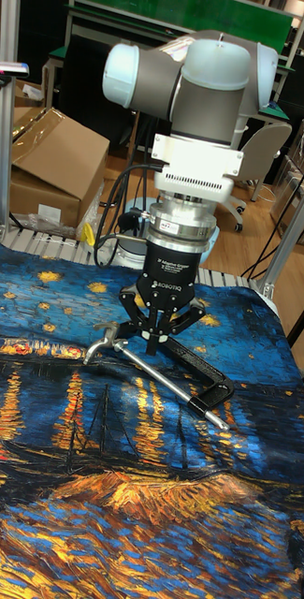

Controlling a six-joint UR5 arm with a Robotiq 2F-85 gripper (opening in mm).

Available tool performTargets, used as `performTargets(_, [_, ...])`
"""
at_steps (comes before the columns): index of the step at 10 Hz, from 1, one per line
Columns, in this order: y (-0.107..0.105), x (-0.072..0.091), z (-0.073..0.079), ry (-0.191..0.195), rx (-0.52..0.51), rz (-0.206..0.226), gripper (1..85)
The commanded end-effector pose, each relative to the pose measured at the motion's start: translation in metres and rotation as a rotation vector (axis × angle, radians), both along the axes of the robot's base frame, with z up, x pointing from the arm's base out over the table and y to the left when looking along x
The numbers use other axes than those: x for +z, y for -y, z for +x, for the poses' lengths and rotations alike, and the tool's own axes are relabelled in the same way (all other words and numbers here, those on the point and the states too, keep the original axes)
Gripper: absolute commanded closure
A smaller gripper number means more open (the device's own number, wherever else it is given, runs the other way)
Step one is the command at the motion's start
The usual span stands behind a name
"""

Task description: Turn on the water tap

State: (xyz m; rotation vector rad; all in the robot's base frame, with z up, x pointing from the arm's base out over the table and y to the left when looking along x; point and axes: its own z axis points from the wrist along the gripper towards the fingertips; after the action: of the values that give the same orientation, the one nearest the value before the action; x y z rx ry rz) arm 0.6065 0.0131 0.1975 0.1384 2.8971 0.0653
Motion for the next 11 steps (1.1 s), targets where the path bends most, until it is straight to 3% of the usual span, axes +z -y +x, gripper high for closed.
performTargets(1, [0.002, 0.000, -0.001, -0.009, 0.002, -0.009, 84.7])
performTargets(5, [0.005, -0.005, -0.006, -0.004, 0.017, -0.008, 84.7])
performTargets(7, [0.008, -0.010, -0.018, -0.017, 0.044, 0.003, 84.7])
performTargets(9, [0.020, -0.018, -0.050, -0.091, 0.080, -0.008, 84.7])
performTargets(11, [0.026, -0.023, -0.078, -0.123, 0.090, 0.018, 84.7])
